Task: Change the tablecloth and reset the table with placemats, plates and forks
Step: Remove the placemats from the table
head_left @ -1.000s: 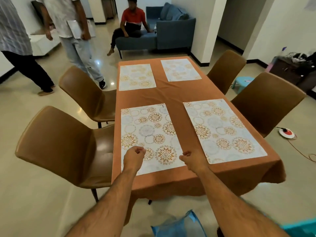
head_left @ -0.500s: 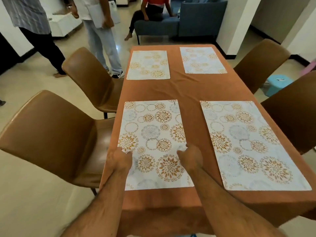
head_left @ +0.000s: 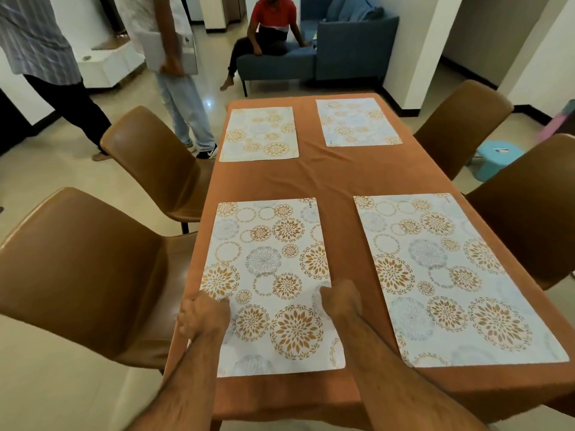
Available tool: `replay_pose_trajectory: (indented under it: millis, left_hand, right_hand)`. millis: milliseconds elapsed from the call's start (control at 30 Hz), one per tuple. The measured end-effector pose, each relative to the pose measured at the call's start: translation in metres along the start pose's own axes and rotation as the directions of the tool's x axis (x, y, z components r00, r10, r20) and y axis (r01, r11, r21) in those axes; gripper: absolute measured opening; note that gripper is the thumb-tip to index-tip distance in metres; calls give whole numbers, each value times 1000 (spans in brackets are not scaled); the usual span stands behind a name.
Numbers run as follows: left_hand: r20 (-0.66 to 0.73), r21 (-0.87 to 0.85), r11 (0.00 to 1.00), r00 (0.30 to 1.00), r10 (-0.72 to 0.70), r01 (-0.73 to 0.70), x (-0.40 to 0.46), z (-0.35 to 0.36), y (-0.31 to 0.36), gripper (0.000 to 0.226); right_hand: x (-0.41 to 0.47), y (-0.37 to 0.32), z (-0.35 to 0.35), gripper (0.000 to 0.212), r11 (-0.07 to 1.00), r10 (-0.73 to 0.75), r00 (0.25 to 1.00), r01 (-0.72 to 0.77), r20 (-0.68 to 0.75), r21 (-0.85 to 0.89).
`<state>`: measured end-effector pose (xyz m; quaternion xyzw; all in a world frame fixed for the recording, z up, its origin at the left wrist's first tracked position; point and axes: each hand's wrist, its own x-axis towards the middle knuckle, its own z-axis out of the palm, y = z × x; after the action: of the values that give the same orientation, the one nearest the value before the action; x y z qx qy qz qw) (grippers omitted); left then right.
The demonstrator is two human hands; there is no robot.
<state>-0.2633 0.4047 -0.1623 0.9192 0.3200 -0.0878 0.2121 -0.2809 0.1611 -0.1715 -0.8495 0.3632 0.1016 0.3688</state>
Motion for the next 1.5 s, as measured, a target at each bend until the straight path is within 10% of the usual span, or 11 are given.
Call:
replay_pose_trajectory:
  millis: [433,867,1500]
  left_hand:
    - [68,-178,976,988,138,-124,-30,12,37,49]
    - [231,-698,706,895,382,-121,-143,73,169,26]
    - [184,-317,830,829,529,-459,-177,145,223,12]
  right_hand:
    - [-21,35,-76,12,771,-128,991,126,-41,624]
    - [50,145,-245,19,894,44,976,57,-213,445]
    - [122,205,-272,8,956,219,951,-164,-219,241]
